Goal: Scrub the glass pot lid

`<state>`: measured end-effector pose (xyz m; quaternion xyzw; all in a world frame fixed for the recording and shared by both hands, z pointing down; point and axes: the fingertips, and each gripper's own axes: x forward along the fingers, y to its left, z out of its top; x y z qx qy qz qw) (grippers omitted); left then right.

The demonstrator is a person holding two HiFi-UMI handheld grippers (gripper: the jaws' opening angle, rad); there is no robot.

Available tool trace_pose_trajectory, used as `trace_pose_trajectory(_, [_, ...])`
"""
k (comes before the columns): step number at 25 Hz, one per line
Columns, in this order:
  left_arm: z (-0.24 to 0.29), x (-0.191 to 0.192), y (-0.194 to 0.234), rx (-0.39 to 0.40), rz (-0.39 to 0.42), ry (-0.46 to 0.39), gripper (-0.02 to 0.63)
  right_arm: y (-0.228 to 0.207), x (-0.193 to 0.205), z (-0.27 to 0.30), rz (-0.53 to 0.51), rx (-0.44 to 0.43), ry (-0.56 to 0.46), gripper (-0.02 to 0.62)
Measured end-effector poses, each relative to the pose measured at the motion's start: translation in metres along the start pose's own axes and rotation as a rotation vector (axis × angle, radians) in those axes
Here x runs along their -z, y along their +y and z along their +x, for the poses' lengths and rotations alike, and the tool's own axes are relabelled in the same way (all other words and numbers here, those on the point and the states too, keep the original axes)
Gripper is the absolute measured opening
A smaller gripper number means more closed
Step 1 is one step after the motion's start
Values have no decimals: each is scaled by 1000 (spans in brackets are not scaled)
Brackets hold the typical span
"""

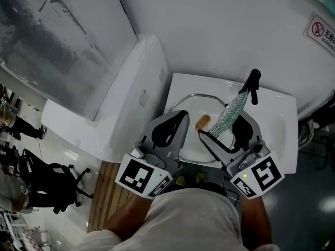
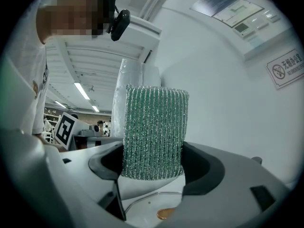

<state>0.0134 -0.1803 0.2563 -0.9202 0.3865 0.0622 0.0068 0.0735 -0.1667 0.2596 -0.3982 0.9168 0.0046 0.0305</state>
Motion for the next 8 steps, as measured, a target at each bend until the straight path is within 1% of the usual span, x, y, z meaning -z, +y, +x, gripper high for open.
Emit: trace_pose_trajectory(8, [-3,0,0,1,5,-1,15,2,1,-1,-4,2,4,348])
